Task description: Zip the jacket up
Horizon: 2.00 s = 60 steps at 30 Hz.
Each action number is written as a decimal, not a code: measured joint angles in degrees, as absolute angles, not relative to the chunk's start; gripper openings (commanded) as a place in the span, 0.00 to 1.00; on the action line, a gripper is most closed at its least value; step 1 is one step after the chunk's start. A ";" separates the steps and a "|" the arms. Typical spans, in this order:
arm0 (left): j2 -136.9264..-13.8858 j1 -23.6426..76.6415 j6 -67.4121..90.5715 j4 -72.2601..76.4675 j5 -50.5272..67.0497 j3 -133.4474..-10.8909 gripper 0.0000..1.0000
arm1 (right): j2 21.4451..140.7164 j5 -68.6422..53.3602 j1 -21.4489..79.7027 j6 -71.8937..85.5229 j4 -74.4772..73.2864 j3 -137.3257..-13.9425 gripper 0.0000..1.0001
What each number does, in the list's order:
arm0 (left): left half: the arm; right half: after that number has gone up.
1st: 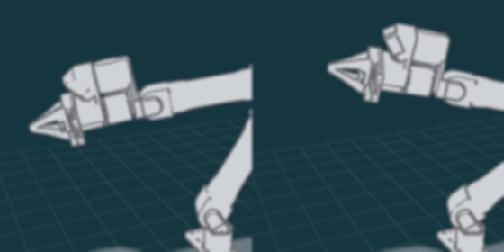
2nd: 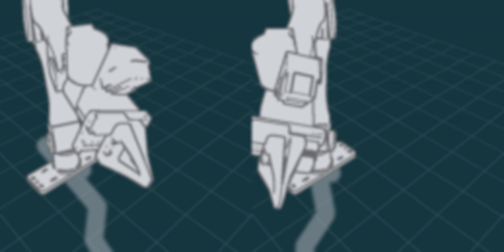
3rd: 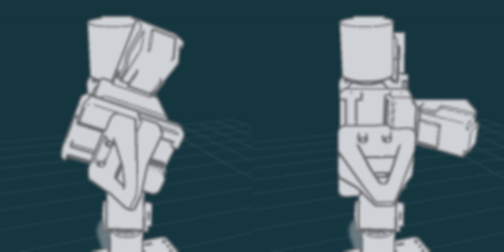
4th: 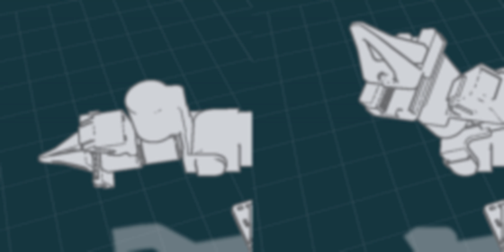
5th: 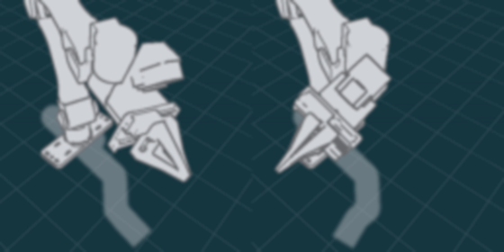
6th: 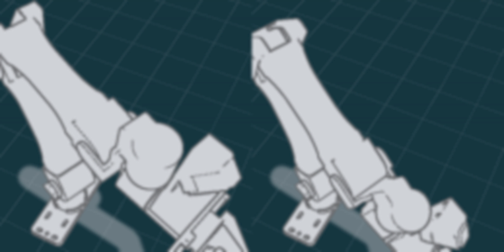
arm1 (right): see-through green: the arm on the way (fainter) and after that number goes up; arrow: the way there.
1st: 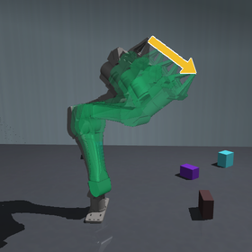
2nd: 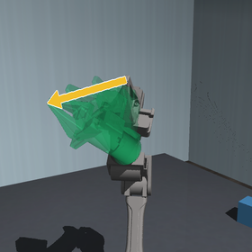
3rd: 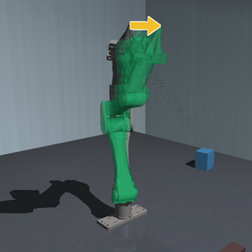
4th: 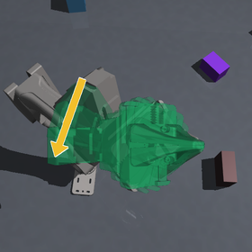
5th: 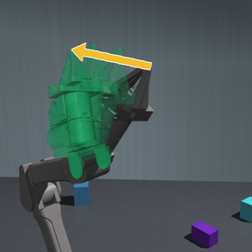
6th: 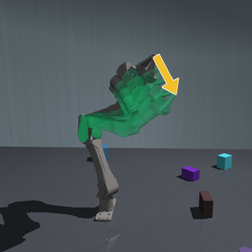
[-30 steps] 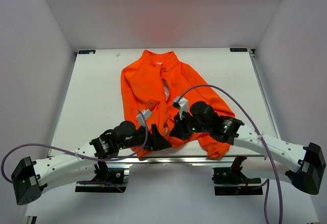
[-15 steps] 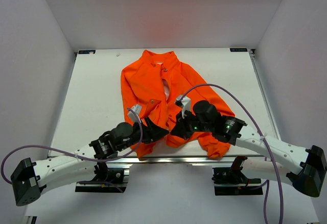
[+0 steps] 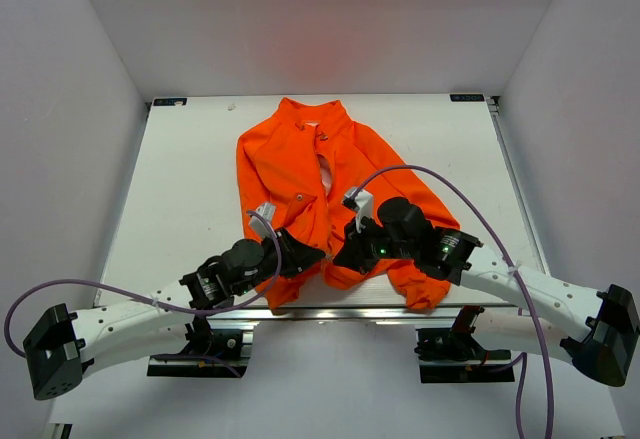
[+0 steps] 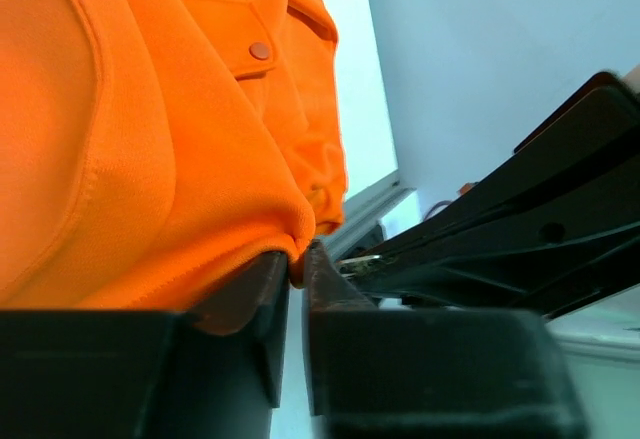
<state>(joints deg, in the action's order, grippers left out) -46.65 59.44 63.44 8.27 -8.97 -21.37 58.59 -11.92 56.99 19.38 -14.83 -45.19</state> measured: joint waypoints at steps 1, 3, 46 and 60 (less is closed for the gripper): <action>-46.68 59.44 63.66 8.27 -9.08 -21.37 0.09 | 58.61 -11.88 56.99 19.38 -14.81 -45.19 0.00; -46.65 59.42 63.66 8.16 -9.32 -21.37 0.00 | 58.76 -11.70 56.99 19.35 -14.79 -45.19 0.00; -32.03 59.37 67.00 -26.94 -11.20 -26.72 0.00 | 98.21 11.99 44.25 5.80 -5.85 -70.48 0.00; -27.68 58.94 72.44 -34.11 -10.92 -26.72 0.00 | 126.37 14.59 33.45 -1.10 -4.89 -103.90 0.00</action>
